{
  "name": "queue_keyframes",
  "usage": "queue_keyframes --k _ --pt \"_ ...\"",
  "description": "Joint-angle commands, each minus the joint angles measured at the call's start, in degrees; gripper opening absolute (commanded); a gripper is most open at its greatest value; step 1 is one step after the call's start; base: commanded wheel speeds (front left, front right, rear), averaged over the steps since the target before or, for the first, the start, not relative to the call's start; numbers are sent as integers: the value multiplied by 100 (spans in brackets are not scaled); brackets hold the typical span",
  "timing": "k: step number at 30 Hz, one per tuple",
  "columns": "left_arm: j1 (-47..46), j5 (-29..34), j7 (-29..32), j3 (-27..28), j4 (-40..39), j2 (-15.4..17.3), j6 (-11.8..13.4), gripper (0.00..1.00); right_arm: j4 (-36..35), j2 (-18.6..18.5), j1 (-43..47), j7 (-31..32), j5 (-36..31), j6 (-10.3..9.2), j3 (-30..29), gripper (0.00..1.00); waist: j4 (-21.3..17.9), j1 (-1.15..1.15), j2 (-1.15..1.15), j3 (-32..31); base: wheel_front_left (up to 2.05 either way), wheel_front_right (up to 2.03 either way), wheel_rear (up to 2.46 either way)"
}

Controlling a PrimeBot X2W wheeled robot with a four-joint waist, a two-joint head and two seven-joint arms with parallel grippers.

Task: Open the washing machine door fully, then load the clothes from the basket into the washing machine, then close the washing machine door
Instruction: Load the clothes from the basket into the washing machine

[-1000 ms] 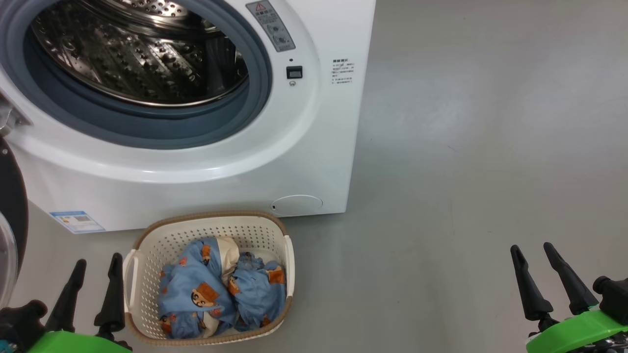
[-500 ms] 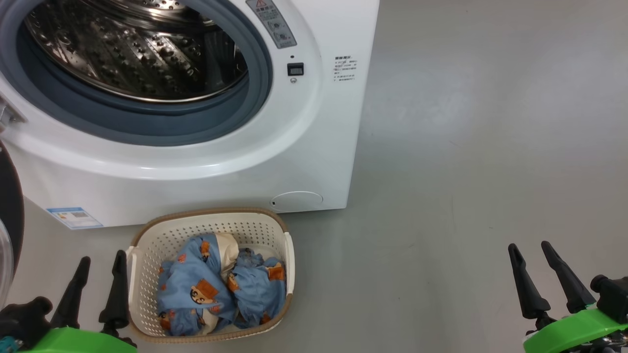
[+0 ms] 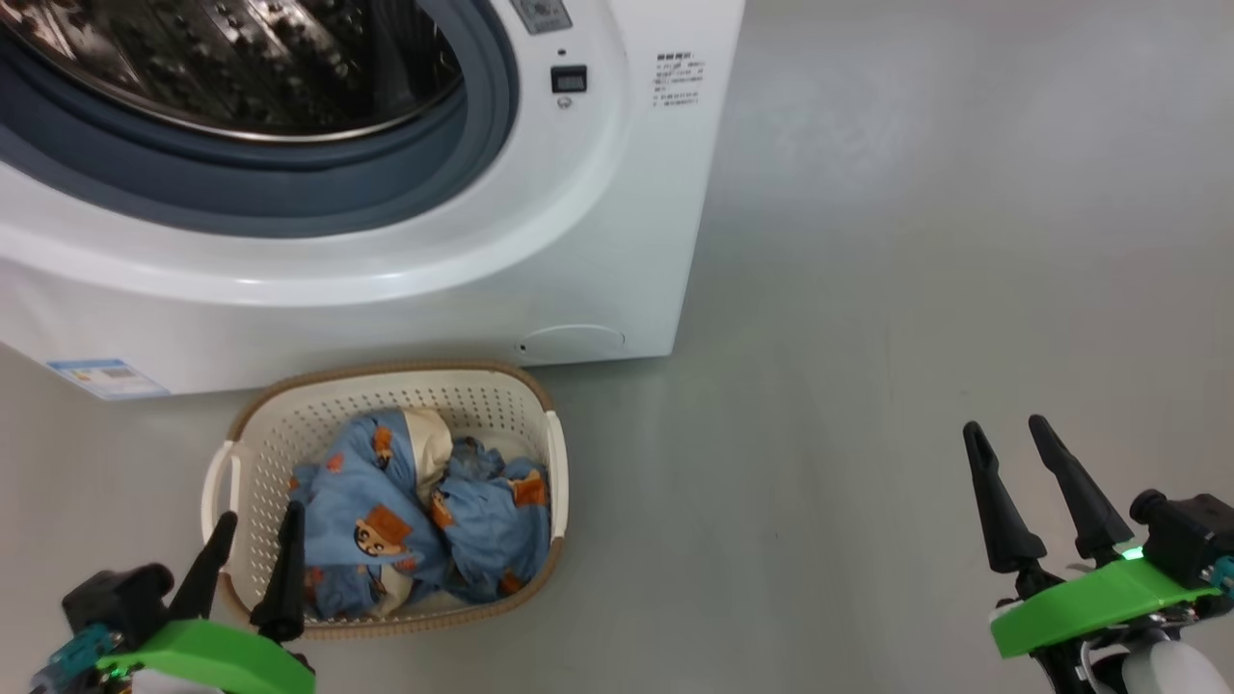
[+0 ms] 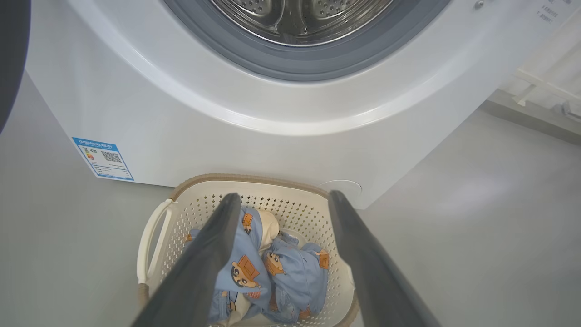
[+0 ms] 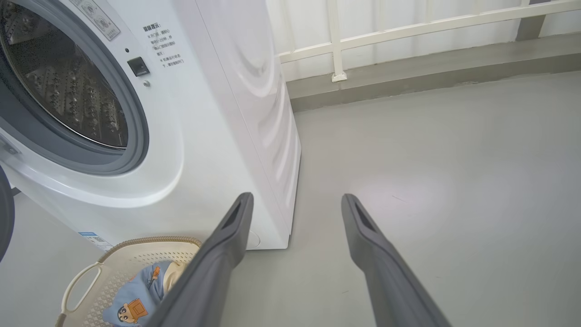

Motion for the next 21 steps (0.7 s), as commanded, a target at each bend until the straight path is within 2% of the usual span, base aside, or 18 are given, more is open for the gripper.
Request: queue_keyframes --k 1,21 --pt "-370 -54 -38 48 162 183 -9 100 -173 -11 -170 -69 -91 9 137 100 -61 0 0 373 0 0 0" --pt "-2591 -596 -38 -1380 2698 736 -9 100 -382 342 -1018 -69 -239 9 230 100 -280 0 0 2127 0 0 0"
